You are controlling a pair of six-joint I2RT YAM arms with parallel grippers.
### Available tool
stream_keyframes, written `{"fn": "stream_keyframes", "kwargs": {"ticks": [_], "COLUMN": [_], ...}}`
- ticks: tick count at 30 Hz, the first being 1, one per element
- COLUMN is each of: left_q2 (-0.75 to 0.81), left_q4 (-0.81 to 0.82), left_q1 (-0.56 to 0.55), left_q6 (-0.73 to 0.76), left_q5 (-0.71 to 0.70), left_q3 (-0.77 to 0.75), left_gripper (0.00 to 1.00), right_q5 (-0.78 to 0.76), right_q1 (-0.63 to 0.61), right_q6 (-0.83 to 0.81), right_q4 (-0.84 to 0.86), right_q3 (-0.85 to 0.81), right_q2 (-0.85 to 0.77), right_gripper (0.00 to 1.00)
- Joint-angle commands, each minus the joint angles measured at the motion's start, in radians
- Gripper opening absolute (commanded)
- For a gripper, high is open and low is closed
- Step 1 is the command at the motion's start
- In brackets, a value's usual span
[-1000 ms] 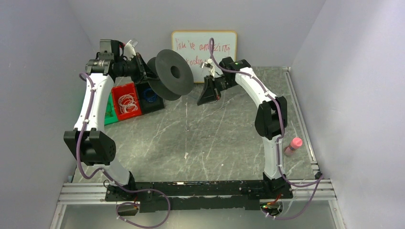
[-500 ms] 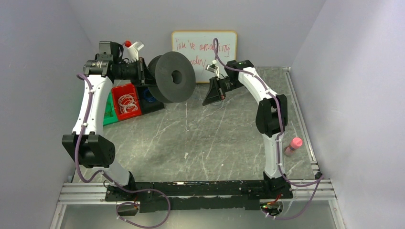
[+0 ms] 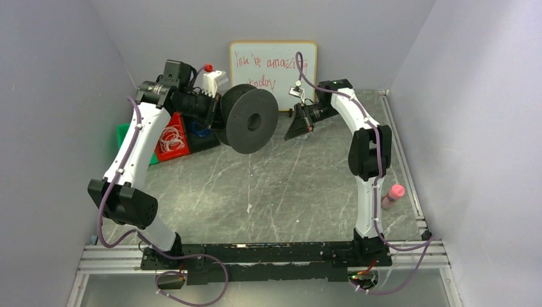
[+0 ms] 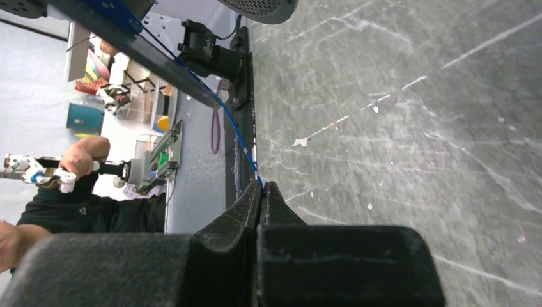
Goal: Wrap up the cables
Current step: Wrap the cable around the cable reel.
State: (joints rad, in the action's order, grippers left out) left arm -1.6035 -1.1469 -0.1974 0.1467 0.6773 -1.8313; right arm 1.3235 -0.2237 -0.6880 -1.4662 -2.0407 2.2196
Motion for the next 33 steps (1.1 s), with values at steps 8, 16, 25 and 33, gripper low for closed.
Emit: {"fn": "stream_keyframes", "kwargs": {"ticks": [8, 16, 25, 33], "left_q2": [0.013, 0.017, -0.007, -0.053], "left_q4": [-0.085, -0.062, -0.012, 0.000], "left_q1": [-0.072, -0.128, -0.221, -0.288], "left_q6": [0.150, 0.157, 0.111, 0.084], "left_q5": [-0.254, -0.377, -0.495, -0.574], "left_q3": [-0.067, -0.018, 0.017, 0.021], "left_gripper": [0.02, 0.02, 0.02, 0.02], "right_q5": [-0.170, -0.110, 0.048, 0.080], "right_q1": [0.103, 0.110, 0.097, 0.070], "right_q6": [0.018, 0.034, 0.105, 0.151], "right_q4": [0.024, -0.029, -0.029, 0.014], "right_q3": [-0.027, -0.070, -0.065, -0.056], "right_q2": [-0.067, -0.080, -0.072, -0.115], "right_gripper": [0.02, 0.02, 0.02, 0.02]}}
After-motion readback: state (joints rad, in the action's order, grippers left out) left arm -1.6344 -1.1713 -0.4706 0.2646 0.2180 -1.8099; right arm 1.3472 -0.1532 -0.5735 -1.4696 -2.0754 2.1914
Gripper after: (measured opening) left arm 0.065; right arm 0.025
